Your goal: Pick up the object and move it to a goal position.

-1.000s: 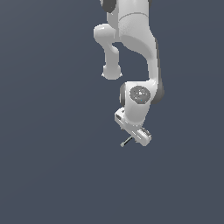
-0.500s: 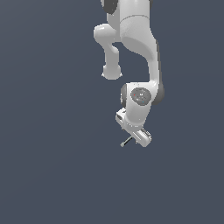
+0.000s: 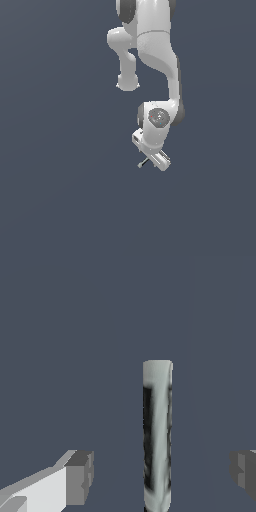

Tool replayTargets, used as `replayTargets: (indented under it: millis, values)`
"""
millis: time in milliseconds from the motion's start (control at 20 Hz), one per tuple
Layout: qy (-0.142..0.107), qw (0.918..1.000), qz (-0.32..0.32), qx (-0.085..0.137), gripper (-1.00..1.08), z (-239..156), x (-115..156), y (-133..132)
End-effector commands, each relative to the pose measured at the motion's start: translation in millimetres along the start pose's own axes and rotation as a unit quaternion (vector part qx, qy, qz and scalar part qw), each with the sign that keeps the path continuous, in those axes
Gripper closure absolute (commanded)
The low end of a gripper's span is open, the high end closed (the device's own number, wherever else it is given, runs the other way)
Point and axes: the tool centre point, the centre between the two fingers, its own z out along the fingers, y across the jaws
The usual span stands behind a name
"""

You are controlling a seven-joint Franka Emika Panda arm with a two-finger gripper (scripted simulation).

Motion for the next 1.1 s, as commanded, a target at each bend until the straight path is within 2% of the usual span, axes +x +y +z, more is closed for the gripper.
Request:
replayTargets:
  millis: [0,250,300,850,1050]
  values:
    - [0.000,1.0000,0.000,0.000,-0.92,10,0,0]
    - [0.000,1.0000,0.001,0.000,-0.92,16,1,-1]
    - [0.000,1.0000,0.001,0.000,1.08,16,1,-1]
    - [0.000,1.0000,0.001,0.000,1.08,15,1,-1]
    - [0.000,1.0000,0.001,0.000,1.08,9,12,3]
